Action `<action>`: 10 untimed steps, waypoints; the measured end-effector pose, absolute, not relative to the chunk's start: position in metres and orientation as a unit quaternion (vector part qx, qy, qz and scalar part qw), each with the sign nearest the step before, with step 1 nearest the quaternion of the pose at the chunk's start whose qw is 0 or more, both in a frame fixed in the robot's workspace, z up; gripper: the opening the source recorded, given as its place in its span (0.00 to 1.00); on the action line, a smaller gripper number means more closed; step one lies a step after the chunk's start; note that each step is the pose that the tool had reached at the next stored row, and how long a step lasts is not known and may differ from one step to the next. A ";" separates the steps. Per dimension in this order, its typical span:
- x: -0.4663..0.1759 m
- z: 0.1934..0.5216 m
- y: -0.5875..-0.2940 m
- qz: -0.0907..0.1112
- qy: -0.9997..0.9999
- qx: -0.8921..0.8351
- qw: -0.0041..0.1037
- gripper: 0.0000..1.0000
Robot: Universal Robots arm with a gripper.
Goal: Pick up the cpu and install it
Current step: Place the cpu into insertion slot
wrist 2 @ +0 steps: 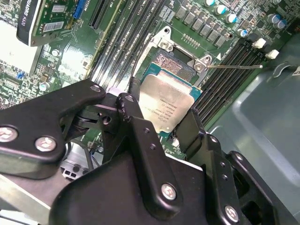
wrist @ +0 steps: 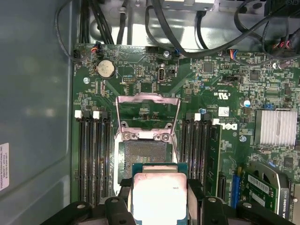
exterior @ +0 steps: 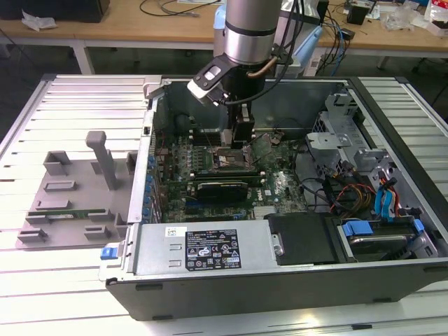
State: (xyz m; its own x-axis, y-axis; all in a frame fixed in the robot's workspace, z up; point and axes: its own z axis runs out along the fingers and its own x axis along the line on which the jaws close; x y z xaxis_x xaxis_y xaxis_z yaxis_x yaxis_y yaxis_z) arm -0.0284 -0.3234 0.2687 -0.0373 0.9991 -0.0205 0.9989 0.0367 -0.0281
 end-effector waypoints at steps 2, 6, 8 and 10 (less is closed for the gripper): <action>-0.028 0.268 -0.323 0.017 -0.720 -0.694 0.002 0.55; -0.028 0.265 -0.323 0.017 -0.720 -0.694 0.002 0.55; -0.028 0.264 -0.323 0.017 -0.720 -0.694 0.002 0.55; -0.028 0.263 -0.323 0.017 -0.720 -0.694 0.002 0.55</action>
